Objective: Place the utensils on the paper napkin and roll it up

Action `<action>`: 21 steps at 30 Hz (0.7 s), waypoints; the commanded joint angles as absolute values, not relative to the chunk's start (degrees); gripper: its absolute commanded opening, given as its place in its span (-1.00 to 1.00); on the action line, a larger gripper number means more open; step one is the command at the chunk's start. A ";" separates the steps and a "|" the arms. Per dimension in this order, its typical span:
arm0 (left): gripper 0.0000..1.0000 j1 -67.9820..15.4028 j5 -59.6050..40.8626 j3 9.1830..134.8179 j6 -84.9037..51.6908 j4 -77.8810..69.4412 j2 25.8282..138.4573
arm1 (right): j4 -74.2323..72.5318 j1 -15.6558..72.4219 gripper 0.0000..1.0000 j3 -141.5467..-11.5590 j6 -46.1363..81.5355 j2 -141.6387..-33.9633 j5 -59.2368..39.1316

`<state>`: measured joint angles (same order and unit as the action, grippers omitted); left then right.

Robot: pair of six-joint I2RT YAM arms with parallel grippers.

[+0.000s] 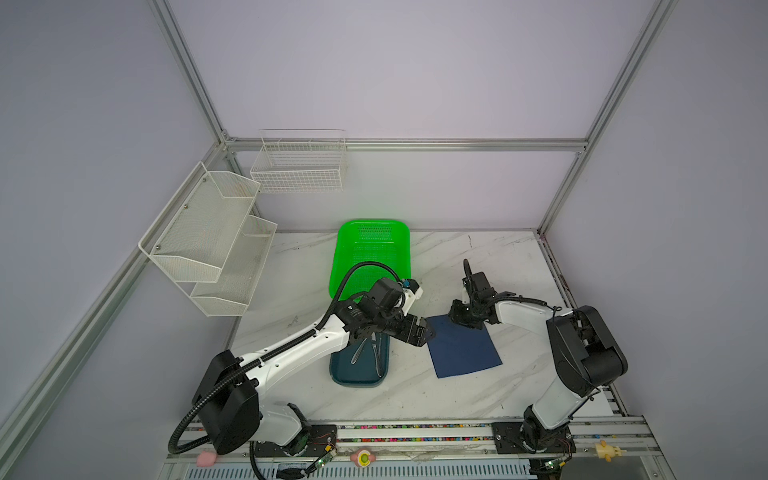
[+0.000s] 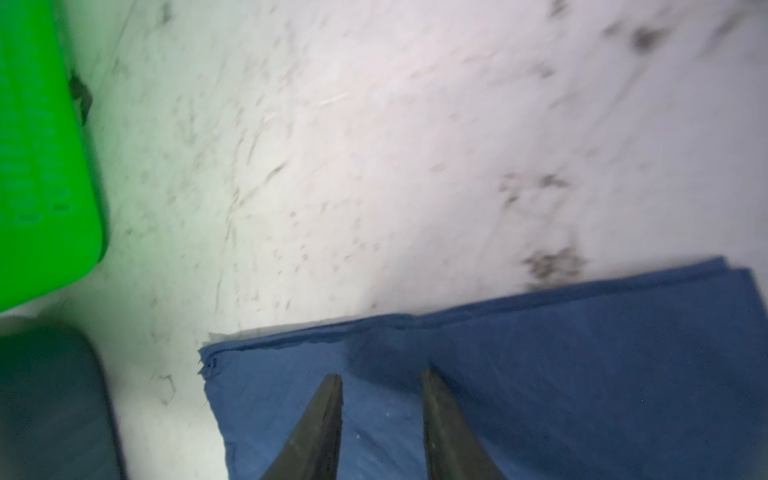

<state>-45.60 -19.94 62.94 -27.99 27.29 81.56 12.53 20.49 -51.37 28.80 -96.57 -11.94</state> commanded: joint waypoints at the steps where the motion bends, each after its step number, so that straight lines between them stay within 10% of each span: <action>1: 0.80 -46.89 -19.97 70.80 -29.17 23.85 85.50 | 17.37 16.79 -0.27 -46.79 36.95 -96.53 -3.64; 21: -0.04 -55.11 -22.58 94.12 -28.35 35.99 115.63 | 21.27 1.76 -0.29 -36.46 35.33 -67.08 -7.91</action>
<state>-55.11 -21.67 88.03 -30.15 31.88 113.38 18.57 1.61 -37.69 36.71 -69.23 -7.14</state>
